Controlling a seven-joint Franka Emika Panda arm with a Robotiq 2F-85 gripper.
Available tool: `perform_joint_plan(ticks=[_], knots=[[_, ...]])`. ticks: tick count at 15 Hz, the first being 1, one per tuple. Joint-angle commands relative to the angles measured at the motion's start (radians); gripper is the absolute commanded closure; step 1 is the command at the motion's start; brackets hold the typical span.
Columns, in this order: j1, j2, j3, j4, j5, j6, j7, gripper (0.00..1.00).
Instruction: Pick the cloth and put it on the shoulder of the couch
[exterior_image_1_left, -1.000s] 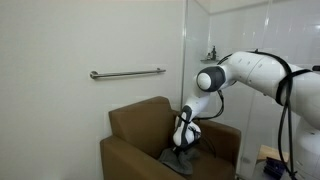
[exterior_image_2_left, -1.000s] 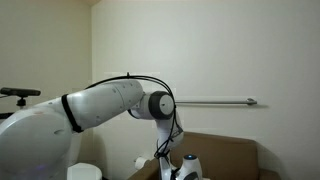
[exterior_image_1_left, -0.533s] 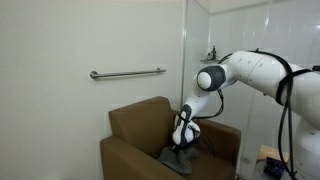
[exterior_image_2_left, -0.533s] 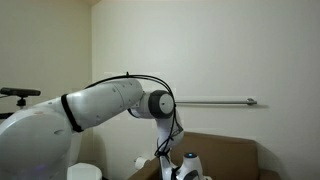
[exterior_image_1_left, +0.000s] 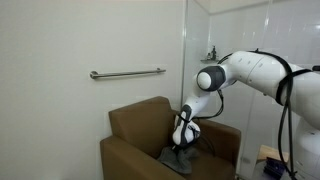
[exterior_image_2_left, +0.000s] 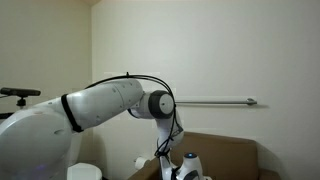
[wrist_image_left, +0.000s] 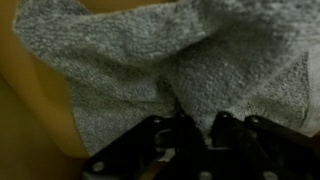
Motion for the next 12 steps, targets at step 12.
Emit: perform_joint_plan(ticks=[12], knots=[[-0.001,-0.066,0.012,-0.023,-0.002,0.002,-0.018,0.94]])
